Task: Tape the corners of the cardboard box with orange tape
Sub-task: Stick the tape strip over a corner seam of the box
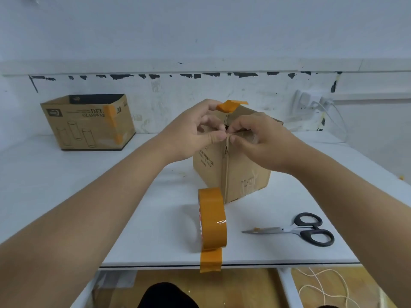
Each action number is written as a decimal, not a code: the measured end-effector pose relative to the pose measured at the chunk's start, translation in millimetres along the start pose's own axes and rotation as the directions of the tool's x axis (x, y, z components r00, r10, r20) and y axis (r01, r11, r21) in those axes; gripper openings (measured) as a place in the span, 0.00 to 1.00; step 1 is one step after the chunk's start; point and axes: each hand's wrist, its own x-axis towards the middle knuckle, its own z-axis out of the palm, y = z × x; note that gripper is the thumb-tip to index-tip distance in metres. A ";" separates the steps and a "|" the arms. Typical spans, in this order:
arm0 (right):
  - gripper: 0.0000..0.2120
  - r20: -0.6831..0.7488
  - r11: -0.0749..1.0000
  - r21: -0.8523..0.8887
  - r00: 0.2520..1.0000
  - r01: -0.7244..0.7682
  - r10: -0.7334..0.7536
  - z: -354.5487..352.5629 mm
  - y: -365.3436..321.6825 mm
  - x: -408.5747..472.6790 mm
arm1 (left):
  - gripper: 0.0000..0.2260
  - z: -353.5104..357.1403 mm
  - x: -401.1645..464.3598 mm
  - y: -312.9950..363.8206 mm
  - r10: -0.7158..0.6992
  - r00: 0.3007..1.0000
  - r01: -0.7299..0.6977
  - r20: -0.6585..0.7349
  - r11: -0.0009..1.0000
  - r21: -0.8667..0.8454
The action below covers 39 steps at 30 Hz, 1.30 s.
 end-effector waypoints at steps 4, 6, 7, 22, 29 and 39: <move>0.03 -0.025 0.996 0.090 1.000 -0.005 0.008 0.4 4.7 -6.0 | 0.19 -0.4 0.2 -4.7 -0.027 0.999 0.029 0.025 0.994 -0.107; 0.02 -0.035 0.995 0.102 0.999 0.007 -0.003 1.2 5.3 -6.3 | 0.20 -3.0 -0.6 -5.6 -0.027 0.999 0.032 0.042 0.992 -0.122; 0.02 -0.036 0.995 0.100 0.999 0.010 -0.007 1.8 5.6 -5.8 | 0.21 -3.5 -0.5 -5.0 -0.022 0.999 0.027 0.044 0.993 -0.113; 0.06 -0.003 0.998 0.055 1.000 0.000 0.001 -1.1 11.0 -1.6 | 0.18 12.2 5.2 -1.8 0.041 0.998 -0.043 -0.045 0.998 -0.041; 0.04 0.005 0.997 0.076 1.000 0.019 -0.020 1.7 12.4 -2.2 | 0.17 13.3 0.3 -0.5 0.024 0.998 -0.026 -0.054 0.998 -0.049; 0.03 0.041 0.994 0.105 0.999 0.027 -0.031 -3.9 13.2 -6.1 | 0.16 17.2 -2.6 -3.4 -0.004 0.997 -0.005 -0.075 0.993 -0.119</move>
